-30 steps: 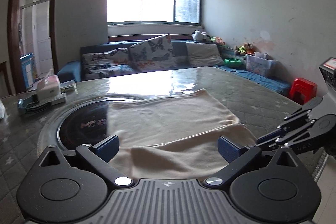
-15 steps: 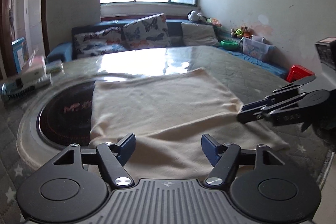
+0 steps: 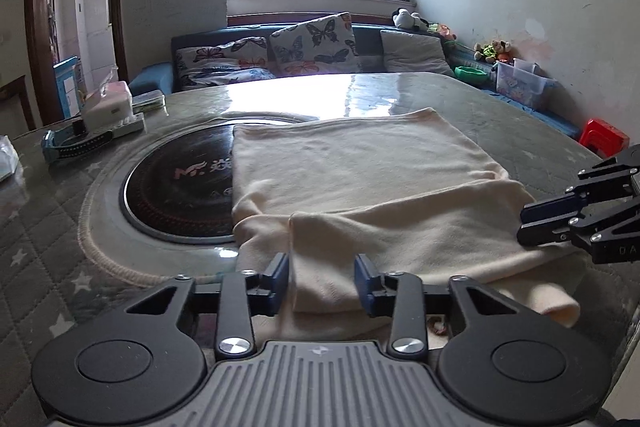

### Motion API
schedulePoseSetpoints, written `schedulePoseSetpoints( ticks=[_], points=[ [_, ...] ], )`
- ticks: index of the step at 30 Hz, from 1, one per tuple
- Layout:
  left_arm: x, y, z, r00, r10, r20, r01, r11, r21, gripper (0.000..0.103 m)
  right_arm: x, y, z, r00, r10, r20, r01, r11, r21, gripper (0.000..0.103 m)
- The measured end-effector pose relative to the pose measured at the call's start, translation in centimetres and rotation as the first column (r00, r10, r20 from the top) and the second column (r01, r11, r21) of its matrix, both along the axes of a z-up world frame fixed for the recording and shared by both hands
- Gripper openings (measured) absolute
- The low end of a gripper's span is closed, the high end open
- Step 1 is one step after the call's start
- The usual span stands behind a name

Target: Fold clothes

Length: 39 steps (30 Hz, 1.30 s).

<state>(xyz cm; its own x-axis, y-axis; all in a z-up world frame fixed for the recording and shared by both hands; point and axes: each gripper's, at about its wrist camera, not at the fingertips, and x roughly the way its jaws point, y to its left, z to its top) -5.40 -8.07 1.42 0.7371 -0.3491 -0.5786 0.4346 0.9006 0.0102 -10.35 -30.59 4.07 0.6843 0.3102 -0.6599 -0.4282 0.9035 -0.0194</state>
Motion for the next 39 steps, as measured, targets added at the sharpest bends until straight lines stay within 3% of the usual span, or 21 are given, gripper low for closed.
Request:
schedulePoseSetpoints(
  ticks=[4,12,14,17,20,22,26,29,31,36,39],
  points=[
    [-0.8,0.5,0.2,1.0,-0.002,0.009,0.002,1.0,0.028,0.028,-0.2,0.0,0.4,1.0,-0.011,0.003,0.011,1.0,0.004,0.023],
    [-3.0,1.2,1.7,0.992,-0.106,0.065,0.098,0.988,0.117,0.031,-1.1,0.2,0.7,1.0,0.009,0.005,-0.009,1.0,-0.015,0.027],
    [-4.5,1.2,2.0,0.976,-0.192,0.102,0.171,0.968,0.184,0.036,-1.6,0.2,1.2,1.0,0.022,0.014,-0.022,0.999,-0.032,0.029],
    [-6.6,0.9,1.4,0.935,-0.327,0.14,0.269,0.907,0.325,0.04,-2.6,0.3,1.6,0.998,0.051,0.022,-0.049,0.995,-0.09,0.032],
    [-7.7,0.0,0.0,0.9,-0.408,0.151,0.317,0.853,0.414,0.043,-3.6,0.6,1.6,0.995,0.092,0.022,-0.088,0.983,-0.16,0.034],
    [-8.1,-0.6,-0.8,0.881,-0.445,0.159,0.335,0.826,0.454,0.044,-4.2,1.0,1.4,0.991,0.128,0.027,-0.119,0.971,-0.208,0.041],
    [-7.5,-1.6,-1.3,0.871,-0.457,0.182,0.348,0.834,0.429,0.044,-5.2,1.9,1.1,0.981,0.189,0.031,-0.173,0.943,-0.283,0.044],
    [-7.2,-2.2,-1.7,0.858,-0.474,0.198,0.362,0.831,0.422,0.042,-5.8,2.6,0.8,0.973,0.23,0.034,-0.206,0.92,-0.332,0.058],
    [-6.9,-2.5,-1.6,0.858,-0.472,0.202,0.364,0.837,0.409,0.027,-6.1,2.9,0.6,0.965,0.258,0.038,-0.229,0.907,-0.353,0.058],
    [-4.1,-2.2,0.1,0.905,-0.385,0.18,0.328,0.902,0.281,0.022,-6.1,3.8,-0.1,0.95,0.309,0.054,-0.268,0.889,-0.372,0.059],
    [-2.4,-2.0,0.8,0.923,-0.352,0.155,0.316,0.923,0.218,0.021,-5.5,4.2,-0.3,0.946,0.314,0.077,-0.27,0.899,-0.346,0.059]
  ],
)
